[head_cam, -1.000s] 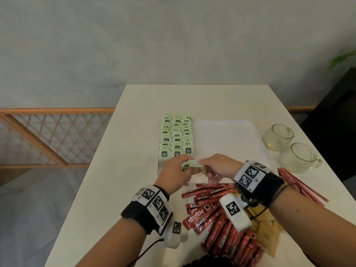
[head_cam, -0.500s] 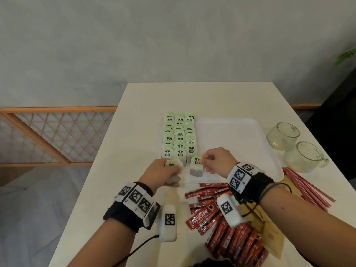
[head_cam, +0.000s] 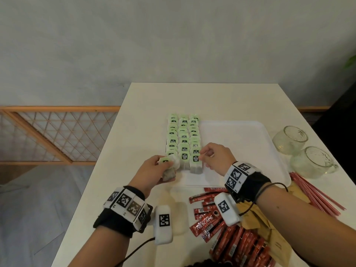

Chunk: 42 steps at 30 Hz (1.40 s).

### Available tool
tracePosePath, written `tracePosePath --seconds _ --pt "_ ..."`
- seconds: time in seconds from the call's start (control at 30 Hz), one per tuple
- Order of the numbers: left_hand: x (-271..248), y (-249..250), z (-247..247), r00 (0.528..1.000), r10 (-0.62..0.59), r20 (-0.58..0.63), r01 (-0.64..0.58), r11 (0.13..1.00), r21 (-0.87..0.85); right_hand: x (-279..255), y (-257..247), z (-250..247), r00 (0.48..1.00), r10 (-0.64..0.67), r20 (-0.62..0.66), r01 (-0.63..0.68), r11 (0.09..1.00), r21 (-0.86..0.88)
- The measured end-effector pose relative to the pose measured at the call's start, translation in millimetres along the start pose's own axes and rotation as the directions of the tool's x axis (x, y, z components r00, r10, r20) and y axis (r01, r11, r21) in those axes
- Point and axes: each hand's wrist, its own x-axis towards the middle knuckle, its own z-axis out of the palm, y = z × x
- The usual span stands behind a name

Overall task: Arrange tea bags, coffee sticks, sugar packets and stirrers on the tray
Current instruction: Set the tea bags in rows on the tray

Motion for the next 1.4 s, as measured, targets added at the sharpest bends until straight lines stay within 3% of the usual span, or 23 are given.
tracePosePath --seconds 0.13,0.2,0.37,0.63,0.97,1.13,1.23,1.3,1.4 --pt "-3.1 -1.3 15.1 0.998 0.005 0.059 0.001 0.995 -0.096 -16.6 -8.5 -9.1 0.998 -0.036 -0.044 0.042 0.989 0.142" --pt "-5.8 -1.4 24.7 0.994 0.007 0.113 0.006 0.993 -0.118 -28.1 -15.9 -11.5 0.998 -0.062 0.018 0.056 0.971 0.234" --pt "-18.4 3.1 46.2 0.975 0.008 0.224 0.036 0.981 -0.192 -45.9 -15.1 -9.8 0.982 -0.126 0.138 0.098 0.976 0.196" --pt "-32.6 6.8 50.5 0.975 -0.022 0.222 0.07 0.975 -0.212 -65.6 -14.1 -24.2 0.982 -0.095 0.162 -0.002 0.86 0.51" --pt "-43.6 10.9 54.9 0.971 -0.061 0.233 0.124 0.955 -0.268 -71.2 -12.2 -27.0 0.989 -0.086 0.123 0.029 0.914 0.406" --pt "-45.4 6.9 55.4 0.973 -0.066 0.22 0.117 0.966 -0.231 -72.8 -12.4 -31.6 0.997 -0.053 -0.05 0.063 0.969 0.237" --pt "-42.1 1.8 53.1 0.991 -0.031 0.129 0.055 0.981 -0.185 -74.2 -16.2 -37.0 0.996 -0.039 -0.079 0.051 0.986 0.158" --pt "-36.9 -1.8 49.1 0.999 0.032 -0.031 -0.036 0.992 -0.123 -73.6 -17.6 -40.0 0.996 -0.032 -0.089 0.042 0.993 0.113" --pt "-31.0 -3.2 44.8 0.947 0.224 -0.23 -0.208 0.974 0.092 -71.2 -18.1 -41.3 0.997 -0.014 -0.078 0.02 0.997 0.076"
